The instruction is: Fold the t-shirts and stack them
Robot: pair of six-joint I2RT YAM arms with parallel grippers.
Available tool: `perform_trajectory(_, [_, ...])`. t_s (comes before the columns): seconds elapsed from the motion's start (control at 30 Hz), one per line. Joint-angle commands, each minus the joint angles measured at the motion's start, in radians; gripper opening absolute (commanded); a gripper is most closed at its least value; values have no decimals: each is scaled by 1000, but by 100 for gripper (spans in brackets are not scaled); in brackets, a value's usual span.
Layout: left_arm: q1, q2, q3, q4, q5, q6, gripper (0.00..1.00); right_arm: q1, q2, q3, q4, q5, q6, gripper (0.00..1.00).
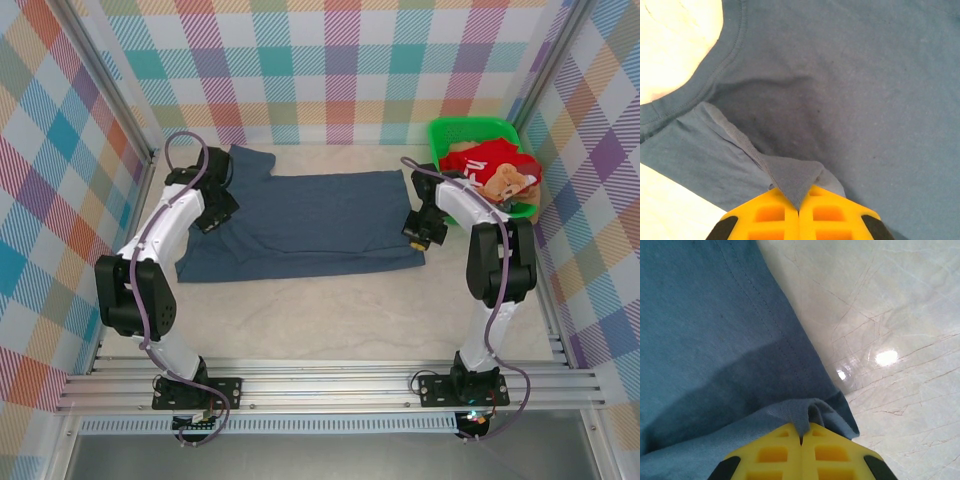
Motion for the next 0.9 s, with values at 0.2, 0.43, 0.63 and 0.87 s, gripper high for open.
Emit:
perform_trajectory(0.2, [24,19,78,-14,-30,33,0,-10,9,54,-23,27,-10,0])
perform_trajectory(0.43, [33,50,90,-29,-45,43,0,-10,32,59,6,12,-10,0])
perform_trajectory(0.63, [41,81,87,-32,-62,52,0,-10,64,96,7,5,-16,0])
perform_trajectory(0.87, [50,125,87,2,-53,50,0,-10,109,141,-8,23,-21,0])
